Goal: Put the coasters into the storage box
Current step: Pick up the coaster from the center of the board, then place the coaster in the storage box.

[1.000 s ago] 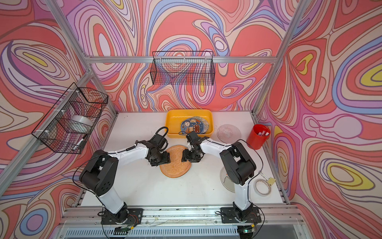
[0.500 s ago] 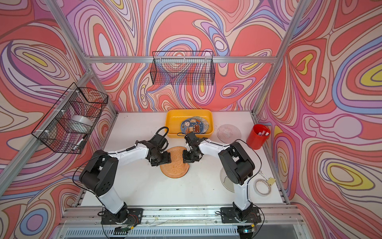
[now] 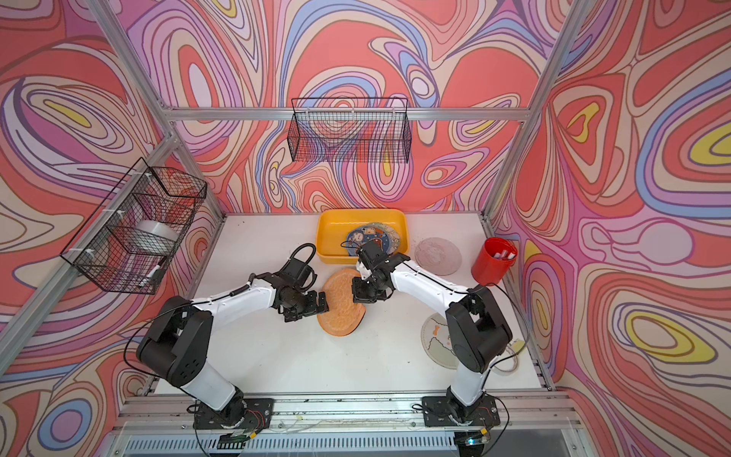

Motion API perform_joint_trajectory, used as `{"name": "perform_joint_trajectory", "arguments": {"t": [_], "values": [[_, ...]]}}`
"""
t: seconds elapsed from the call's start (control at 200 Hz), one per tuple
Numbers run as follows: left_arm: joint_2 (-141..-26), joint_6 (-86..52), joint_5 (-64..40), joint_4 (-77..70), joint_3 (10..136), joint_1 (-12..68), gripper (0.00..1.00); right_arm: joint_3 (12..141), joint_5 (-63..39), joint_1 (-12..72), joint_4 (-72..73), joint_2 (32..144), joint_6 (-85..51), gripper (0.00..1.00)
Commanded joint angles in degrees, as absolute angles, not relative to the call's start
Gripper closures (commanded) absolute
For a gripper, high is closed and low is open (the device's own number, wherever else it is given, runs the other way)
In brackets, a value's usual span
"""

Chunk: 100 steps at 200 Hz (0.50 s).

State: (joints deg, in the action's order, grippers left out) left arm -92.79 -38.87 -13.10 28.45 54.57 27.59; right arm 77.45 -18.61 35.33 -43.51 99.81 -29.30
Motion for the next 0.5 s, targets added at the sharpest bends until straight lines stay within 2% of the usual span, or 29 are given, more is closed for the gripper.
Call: {"name": "perform_joint_trajectory", "arguments": {"t": [0.0,0.175,0.496], "values": [[-90.8,-39.3,-13.5,27.8,53.5,26.7,0.01,82.5,-15.9,35.6,-47.5,98.5,-27.7,1.0],[-90.0,-39.4,-13.7,27.0,52.3,26.6,0.0,93.6,-14.2,35.2,-50.5,101.2,-25.1,1.0],[-90.1,-39.9,-14.6,25.6,51.3,26.5,0.0,115.9,-14.4,30.4,-52.6,116.2,-21.7,1.0]]}}
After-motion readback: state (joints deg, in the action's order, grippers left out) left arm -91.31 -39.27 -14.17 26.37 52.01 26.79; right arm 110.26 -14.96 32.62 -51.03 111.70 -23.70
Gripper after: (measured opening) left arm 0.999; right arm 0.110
